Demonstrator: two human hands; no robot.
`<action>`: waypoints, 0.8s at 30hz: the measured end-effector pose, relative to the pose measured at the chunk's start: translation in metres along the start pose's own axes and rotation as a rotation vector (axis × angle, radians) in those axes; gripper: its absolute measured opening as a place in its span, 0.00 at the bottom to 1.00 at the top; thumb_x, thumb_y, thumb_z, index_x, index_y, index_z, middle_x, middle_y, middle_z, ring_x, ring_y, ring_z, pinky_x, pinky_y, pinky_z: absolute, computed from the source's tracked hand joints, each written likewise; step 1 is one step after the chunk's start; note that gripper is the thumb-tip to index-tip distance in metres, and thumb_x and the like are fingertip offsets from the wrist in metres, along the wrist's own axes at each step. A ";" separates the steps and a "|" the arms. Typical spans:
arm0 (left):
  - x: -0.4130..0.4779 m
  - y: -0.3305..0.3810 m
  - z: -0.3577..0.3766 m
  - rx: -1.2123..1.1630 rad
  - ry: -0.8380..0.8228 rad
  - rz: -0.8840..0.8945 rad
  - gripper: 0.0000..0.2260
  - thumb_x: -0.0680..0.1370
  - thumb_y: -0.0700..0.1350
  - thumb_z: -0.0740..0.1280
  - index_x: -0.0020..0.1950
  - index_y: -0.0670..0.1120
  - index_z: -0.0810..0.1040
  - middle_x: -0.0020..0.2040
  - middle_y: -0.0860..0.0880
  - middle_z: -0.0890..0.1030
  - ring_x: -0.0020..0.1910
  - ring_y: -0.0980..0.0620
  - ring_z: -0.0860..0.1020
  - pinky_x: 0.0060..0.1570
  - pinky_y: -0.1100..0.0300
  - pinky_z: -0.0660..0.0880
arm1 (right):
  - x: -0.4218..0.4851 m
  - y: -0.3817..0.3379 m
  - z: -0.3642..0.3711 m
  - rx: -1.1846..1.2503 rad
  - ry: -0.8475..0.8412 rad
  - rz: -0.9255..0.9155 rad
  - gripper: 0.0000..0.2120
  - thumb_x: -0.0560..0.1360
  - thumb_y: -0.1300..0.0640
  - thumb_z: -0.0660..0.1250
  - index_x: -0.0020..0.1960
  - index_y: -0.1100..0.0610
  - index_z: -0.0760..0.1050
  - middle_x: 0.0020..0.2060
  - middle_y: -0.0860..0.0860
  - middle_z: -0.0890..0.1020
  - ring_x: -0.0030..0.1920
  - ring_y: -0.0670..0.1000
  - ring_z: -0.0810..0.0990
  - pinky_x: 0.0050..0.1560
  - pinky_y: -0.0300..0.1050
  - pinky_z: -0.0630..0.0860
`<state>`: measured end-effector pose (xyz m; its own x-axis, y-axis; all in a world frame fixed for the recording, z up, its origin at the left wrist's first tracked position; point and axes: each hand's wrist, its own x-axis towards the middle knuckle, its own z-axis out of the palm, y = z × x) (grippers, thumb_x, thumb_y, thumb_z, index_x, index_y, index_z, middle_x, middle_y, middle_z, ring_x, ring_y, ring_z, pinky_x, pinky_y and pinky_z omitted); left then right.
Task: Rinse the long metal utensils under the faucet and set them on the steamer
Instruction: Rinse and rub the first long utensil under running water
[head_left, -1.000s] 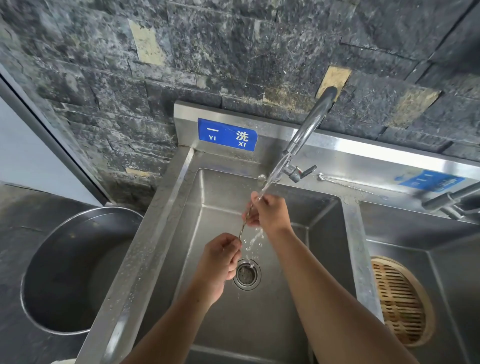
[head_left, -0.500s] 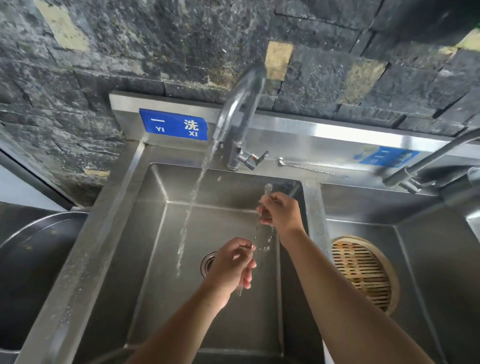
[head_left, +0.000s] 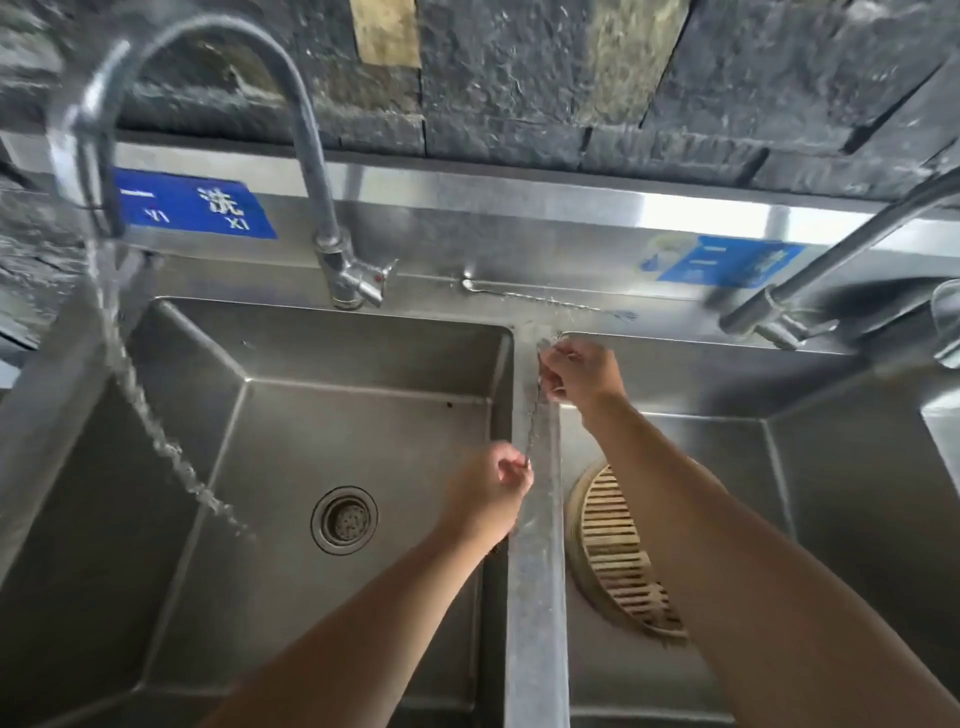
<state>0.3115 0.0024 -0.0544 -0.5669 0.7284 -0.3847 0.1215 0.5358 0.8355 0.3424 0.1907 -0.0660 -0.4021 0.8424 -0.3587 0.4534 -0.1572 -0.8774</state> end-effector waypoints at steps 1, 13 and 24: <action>0.006 0.001 0.009 0.049 0.013 0.006 0.05 0.78 0.43 0.67 0.48 0.42 0.80 0.38 0.47 0.81 0.32 0.55 0.76 0.34 0.62 0.73 | 0.008 0.005 -0.005 -0.037 -0.013 -0.003 0.12 0.76 0.59 0.71 0.34 0.59 0.78 0.27 0.57 0.79 0.29 0.54 0.76 0.35 0.49 0.76; 0.031 0.006 0.056 0.449 0.172 0.105 0.01 0.78 0.43 0.62 0.46 0.46 0.72 0.39 0.47 0.80 0.39 0.43 0.80 0.37 0.48 0.78 | 0.056 0.023 -0.009 -0.395 -0.018 -0.144 0.12 0.74 0.51 0.67 0.34 0.54 0.72 0.29 0.49 0.78 0.31 0.53 0.80 0.32 0.44 0.76; 0.035 0.015 0.056 0.643 0.152 0.076 0.09 0.82 0.49 0.58 0.53 0.44 0.72 0.47 0.46 0.81 0.46 0.41 0.81 0.41 0.49 0.77 | 0.068 0.024 -0.011 -0.363 -0.035 -0.146 0.14 0.75 0.51 0.66 0.41 0.62 0.74 0.34 0.56 0.83 0.31 0.54 0.83 0.32 0.49 0.80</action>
<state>0.3396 0.0598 -0.0770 -0.6407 0.7310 -0.2347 0.6010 0.6678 0.4392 0.3343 0.2502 -0.1077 -0.5075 0.8233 -0.2542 0.6386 0.1613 -0.7524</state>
